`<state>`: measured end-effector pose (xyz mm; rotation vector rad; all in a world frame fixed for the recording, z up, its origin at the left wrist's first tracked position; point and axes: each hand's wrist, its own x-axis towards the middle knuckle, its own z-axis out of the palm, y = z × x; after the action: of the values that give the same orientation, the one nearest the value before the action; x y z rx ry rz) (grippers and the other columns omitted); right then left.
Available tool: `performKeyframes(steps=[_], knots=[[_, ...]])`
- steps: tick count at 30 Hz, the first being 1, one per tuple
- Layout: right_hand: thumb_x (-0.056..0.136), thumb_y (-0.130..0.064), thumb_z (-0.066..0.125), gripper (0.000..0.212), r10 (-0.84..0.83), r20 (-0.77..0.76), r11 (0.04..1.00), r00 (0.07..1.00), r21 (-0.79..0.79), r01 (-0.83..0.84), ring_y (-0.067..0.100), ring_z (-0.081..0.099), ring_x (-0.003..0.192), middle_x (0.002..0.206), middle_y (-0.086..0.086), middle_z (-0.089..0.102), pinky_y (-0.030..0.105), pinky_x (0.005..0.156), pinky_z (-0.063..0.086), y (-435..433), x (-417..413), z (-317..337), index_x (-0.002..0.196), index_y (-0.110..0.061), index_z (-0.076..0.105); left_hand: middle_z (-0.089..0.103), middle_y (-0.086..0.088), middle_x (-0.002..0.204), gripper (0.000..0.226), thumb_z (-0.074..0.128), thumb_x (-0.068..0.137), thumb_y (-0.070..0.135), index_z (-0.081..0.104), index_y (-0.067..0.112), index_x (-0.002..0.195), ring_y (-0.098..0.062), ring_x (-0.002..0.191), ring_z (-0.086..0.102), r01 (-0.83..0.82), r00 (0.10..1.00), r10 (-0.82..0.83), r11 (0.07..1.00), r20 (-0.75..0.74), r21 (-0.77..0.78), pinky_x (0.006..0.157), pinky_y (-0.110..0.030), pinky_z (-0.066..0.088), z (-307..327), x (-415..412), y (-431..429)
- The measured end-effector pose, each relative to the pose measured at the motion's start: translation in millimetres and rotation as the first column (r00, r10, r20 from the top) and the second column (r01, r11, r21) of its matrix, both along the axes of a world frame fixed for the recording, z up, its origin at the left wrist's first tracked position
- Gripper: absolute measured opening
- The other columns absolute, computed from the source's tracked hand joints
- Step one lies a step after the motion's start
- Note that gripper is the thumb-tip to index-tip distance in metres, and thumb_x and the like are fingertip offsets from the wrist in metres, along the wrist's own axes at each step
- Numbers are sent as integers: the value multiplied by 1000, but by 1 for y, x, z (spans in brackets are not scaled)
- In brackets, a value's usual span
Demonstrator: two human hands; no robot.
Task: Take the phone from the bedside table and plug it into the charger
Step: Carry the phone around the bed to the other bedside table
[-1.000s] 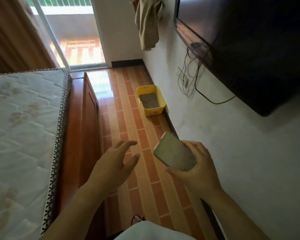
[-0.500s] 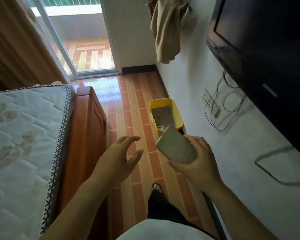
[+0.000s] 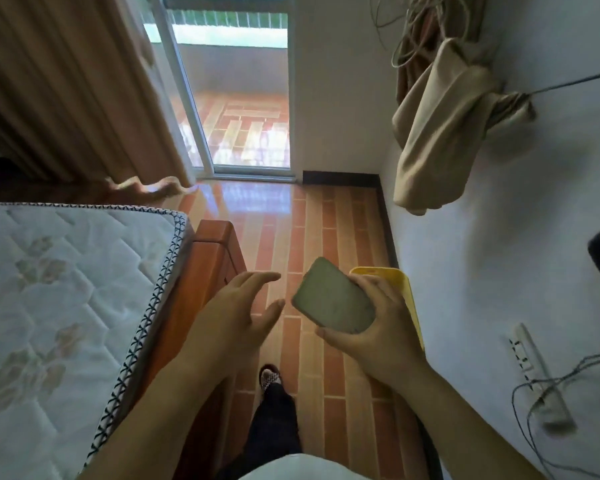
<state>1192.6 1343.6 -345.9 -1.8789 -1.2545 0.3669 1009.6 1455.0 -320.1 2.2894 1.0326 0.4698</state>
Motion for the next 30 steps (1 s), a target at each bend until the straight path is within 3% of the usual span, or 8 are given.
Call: performKeyframes(steps=[3, 8, 12, 17, 20, 25, 30], knots=[[52, -63, 76, 79, 44, 55, 999, 997, 7, -45, 9, 48, 99, 112, -18, 46, 38, 77, 53, 83, 22, 1, 120, -37, 44, 58, 6, 125, 37, 52, 85, 42, 52, 31, 120, 1, 107, 46, -47, 999, 47, 998, -2, 51, 89, -26, 40, -7, 18, 79], [54, -56, 81, 82, 71, 70, 997, 995, 23, -73, 9, 46, 103, 117, -13, 47, 37, 82, 51, 214, 59, 21, 124, -30, 46, 55, 5, 129, 40, 51, 84, 46, 47, 35, 122, -10, 89, 60, -65, 998, 65, 998, -23, 13, 83, -29, 46, 5, 49, 210], [56, -53, 81, 82, 58, 73, 997, 996, 41, -62, 10, 46, 105, 120, -11, 48, 36, 85, 50, 298, 86, 29, 125, -27, 47, 49, 8, 135, 43, 52, 84, 46, 44, 37, 125, -6, 102, 51, -51, 998, 52, 998, -34, 39, 83, -25, 39, 15, 80, 299], [54, -59, 78, 80, 45, 48, 998, 998, 35, -47, 6, 46, 102, 115, -18, 46, 23, 78, 47, 383, 117, 22, 123, -33, 46, 48, 9, 135, 46, 46, 82, 53, 42, 38, 126, -10, 87, 59, -30, 998, 31, 999, -57, 16, 79, -28, 41, 14, 108, 380], [54, -58, 78, 79, 67, 29, 998, 997, 22, -67, 6, 44, 103, 114, -17, 46, 28, 79, 49, 444, 140, 13, 123, -33, 46, 48, 8, 135, 45, 48, 84, 50, 42, 38, 126, -9, 101, 54, -62, 995, 63, 998, -74, 27, 77, -25, 39, 6, 127, 438], [54, -58, 79, 83, 105, 47, 994, 993, 5, -105, 9, 43, 105, 117, -12, 48, 34, 81, 51, 565, 192, -1, 124, -28, 48, 50, 10, 134, 44, 50, 85, 48, 42, 37, 127, -6, 65, 50, -114, 990, 117, 992, -75, 52, 69, -24, 40, -6, 175, 550], [55, -55, 81, 83, 209, 57, 978, 976, -10, -209, 10, 42, 104, 117, -8, 50, 27, 81, 46, 697, 242, 13, 125, -25, 49, 51, 9, 134, 44, 51, 85, 47, 43, 37, 127, -5, 94, 53, -211, 974, 215, 976, -74, 51, 77, -21, 39, -3, 216, 658]])
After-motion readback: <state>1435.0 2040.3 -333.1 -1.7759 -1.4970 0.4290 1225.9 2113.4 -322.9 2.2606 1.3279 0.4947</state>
